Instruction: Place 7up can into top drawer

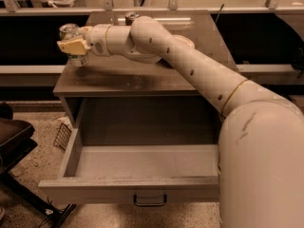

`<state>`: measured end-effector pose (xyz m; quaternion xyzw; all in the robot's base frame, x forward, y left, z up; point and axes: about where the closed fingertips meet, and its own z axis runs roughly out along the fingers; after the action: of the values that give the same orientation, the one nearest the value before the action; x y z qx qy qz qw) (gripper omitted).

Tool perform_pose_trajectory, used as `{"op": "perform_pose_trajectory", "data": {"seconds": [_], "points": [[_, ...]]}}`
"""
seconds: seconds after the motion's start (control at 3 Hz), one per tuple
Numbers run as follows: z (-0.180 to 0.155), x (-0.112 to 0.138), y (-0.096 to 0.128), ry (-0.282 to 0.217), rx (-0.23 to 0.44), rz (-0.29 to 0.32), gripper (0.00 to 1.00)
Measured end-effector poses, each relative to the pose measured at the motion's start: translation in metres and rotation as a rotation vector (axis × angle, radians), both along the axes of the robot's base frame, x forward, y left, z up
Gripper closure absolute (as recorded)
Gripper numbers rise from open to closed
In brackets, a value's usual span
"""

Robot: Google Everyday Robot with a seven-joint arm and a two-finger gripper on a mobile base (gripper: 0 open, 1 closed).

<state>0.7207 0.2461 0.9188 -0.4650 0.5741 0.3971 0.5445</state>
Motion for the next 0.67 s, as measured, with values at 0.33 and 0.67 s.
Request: {"op": "perform_pose_trajectory", "data": {"seconds": [0.33,0.67], "points": [[0.044,-0.063,-0.045,-0.081,-0.007,-0.005,1.00],[0.043,-0.115,-0.092,-0.092,-0.060,-0.018,1.00]]}}
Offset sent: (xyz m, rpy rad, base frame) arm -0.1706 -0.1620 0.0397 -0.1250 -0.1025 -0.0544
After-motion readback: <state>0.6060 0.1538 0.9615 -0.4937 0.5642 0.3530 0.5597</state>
